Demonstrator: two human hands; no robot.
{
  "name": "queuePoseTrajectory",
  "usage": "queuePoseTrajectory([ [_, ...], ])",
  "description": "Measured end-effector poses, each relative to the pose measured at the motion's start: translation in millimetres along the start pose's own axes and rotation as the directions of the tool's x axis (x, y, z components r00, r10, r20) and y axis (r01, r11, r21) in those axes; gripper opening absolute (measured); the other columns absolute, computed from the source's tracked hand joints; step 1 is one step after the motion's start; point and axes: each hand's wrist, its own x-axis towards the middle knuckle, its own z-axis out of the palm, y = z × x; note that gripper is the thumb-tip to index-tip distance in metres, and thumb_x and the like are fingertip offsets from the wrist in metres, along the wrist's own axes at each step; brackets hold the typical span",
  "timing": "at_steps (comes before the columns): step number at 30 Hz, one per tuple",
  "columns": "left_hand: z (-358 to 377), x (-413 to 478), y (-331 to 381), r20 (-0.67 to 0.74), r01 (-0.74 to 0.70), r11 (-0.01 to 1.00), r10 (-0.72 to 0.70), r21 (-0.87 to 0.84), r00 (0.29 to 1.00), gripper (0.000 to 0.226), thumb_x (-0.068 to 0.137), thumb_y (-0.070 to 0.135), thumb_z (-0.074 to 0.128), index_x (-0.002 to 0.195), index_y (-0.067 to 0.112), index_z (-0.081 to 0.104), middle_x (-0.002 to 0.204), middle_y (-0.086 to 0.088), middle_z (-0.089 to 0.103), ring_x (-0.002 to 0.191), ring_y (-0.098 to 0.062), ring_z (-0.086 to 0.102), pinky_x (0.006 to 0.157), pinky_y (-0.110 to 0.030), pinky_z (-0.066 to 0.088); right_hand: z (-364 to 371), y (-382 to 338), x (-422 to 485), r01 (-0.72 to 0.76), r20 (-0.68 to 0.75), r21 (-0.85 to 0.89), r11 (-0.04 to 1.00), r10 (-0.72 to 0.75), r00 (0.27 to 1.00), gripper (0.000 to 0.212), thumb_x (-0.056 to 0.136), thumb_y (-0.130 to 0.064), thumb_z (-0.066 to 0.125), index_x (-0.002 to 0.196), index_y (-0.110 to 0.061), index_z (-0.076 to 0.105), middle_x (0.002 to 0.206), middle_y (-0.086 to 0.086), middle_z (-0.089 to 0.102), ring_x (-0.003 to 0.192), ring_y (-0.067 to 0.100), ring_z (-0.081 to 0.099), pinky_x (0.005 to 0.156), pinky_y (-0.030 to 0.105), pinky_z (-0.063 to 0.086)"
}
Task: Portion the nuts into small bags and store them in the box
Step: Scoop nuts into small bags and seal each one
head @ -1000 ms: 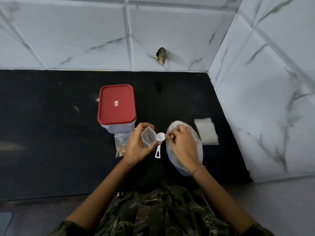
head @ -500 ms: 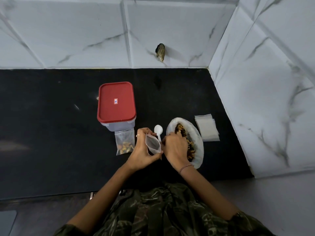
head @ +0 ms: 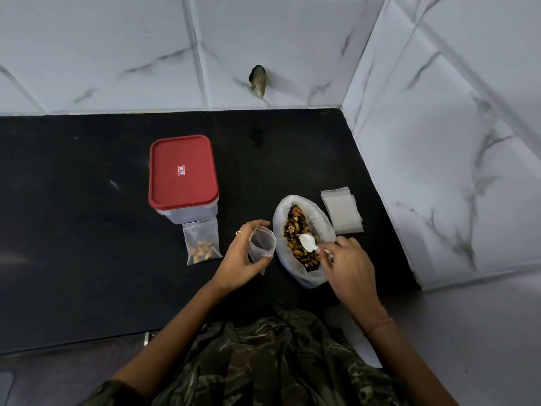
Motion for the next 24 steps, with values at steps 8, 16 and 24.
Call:
queuePoseTrajectory([
  [8, 4, -2, -4, -0.056, 0.021, 0.977, -0.009, 0.213, 0.998, 0.061, 0.074, 0.062, 0.06, 0.13, 0.052, 0.039, 0.121, 0.012, 0.048, 0.114, -0.006, 0.043, 0.093, -0.031, 0.038, 22, -7, 10, -0.085, 0.015, -0.123, 0.989, 0.087, 0.996, 0.016, 0.089, -0.023, 0.06, 0.086, -0.011, 0.07, 0.079, 0.002, 0.061, 0.071, 0.014, 0.053, 0.053, 0.022, 0.037],
  [16, 18, -1, -5, 0.114, 0.024, 1.0, -0.023, -0.01, 0.993, 0.055, 0.081, 0.039, 0.069, 0.131, 0.029, 0.05, 0.125, 0.011, 0.057, 0.12, -0.002, 0.05, 0.1, -0.026, 0.044, 23, -5, 44, -0.13, 0.104, 0.028, 0.991, 0.126, 0.987, 0.024, 0.097, -0.027, 0.046, 0.101, -0.013, 0.066, 0.09, 0.001, 0.06, 0.081, 0.008, 0.048, 0.063, 0.018, 0.035],
  [24, 25, 1, -2, 0.129, 0.004, 1.0, -0.001, -0.024, 0.992, 0.05, 0.082, 0.032, 0.072, 0.128, 0.02, 0.055, 0.122, 0.009, 0.061, 0.118, -0.007, 0.055, 0.099, -0.031, 0.047, 15, 6, 62, -0.218, 0.297, 0.094, 0.971, 0.181, 0.938, 0.023, 0.094, -0.029, 0.052, 0.104, -0.015, 0.068, 0.087, 0.0, 0.063, 0.076, 0.01, 0.056, 0.057, 0.017, 0.038],
])
